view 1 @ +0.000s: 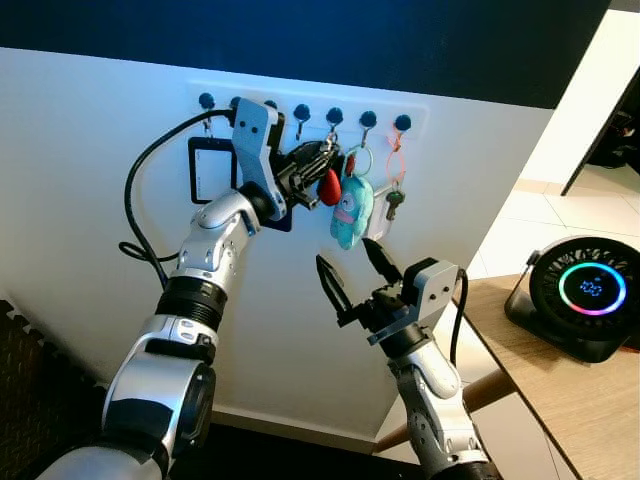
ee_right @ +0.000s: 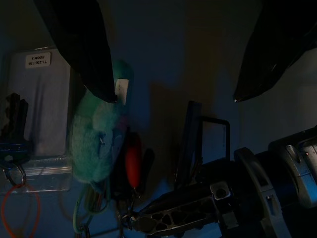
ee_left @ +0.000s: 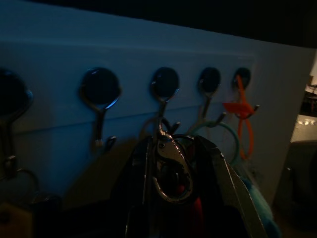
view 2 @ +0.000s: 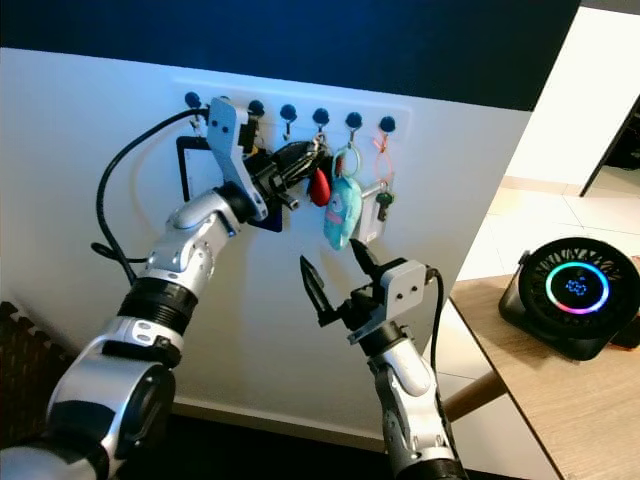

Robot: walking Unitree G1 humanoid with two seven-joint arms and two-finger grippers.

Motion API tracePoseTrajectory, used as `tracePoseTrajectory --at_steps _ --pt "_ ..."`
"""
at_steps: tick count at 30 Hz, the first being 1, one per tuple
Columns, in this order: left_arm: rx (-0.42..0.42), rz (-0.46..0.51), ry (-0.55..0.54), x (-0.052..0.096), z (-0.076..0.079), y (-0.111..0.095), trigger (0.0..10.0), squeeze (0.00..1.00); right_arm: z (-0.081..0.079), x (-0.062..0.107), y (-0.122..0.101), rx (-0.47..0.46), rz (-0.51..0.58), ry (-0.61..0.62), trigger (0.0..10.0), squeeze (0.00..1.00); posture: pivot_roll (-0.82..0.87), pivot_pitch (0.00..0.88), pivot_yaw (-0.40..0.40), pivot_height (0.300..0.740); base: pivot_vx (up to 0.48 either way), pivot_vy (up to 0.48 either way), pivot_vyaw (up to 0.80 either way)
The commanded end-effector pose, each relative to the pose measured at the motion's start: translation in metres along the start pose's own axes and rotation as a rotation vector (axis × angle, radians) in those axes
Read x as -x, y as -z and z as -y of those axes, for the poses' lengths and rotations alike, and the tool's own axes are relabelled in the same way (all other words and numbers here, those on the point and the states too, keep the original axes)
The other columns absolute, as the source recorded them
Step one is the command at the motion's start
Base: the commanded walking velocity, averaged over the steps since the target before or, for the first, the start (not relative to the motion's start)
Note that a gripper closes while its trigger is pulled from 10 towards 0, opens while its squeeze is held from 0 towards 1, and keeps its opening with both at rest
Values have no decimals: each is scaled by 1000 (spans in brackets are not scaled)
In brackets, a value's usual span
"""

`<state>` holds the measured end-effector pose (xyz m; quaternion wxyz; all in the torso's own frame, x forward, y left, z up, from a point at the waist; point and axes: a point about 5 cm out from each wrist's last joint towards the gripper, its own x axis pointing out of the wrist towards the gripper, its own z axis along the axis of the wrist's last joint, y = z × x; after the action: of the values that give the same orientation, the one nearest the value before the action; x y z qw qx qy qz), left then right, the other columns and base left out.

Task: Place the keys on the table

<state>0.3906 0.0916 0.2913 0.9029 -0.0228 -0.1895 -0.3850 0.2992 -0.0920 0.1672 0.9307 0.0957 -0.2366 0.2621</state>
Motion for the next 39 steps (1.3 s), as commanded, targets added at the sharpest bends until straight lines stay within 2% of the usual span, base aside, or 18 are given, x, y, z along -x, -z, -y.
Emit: tracePoseTrajectory --at_steps 1,12,28,29,30,31,34,35,39 --pt "-9 37 -18 -3 -3 -10 10000 0 2 2 -1 -4 2 13 10000 0 75 66 -52 740 0 0 0" --pt "39 3 -59 4 -8 1 10000 0 3 4 1 -4 -9 12 10000 0 74 65 -52 740 0 0 0" --pt "49 -44 -34 11 1 18 10000 0 3 5 1 -4 -16 10 10000 0 73 62 -54 740 0 0 0" --pt "51 -44 -31 11 1 18 10000 490 3 5 1 -5 -15 10 10000 0 75 65 -55 740 0 0 0" --pt "51 -44 -31 11 1 18 10000 490 3 5 1 -5 -15 10 10000 0 75 65 -55 740 0 0 0" --pt "53 -43 -31 11 2 18 10000 1000 3 5 1 -5 -15 10 10000 0 75 65 -55 740 0 0 0" --pt "51 -40 -35 11 1 18 10000 1000 3 5 1 -5 -15 11 10000 0 74 66 -54 740 0 0 0" --pt "48 -40 -36 11 1 17 10000 0 3 5 1 -4 -15 12 10000 0 74 66 -54 740 0 0 0" --pt "45 -35 -34 11 1 15 10000 0 3 5 1 -4 -16 14 10000 0 73 68 -53 740 0 0 0"
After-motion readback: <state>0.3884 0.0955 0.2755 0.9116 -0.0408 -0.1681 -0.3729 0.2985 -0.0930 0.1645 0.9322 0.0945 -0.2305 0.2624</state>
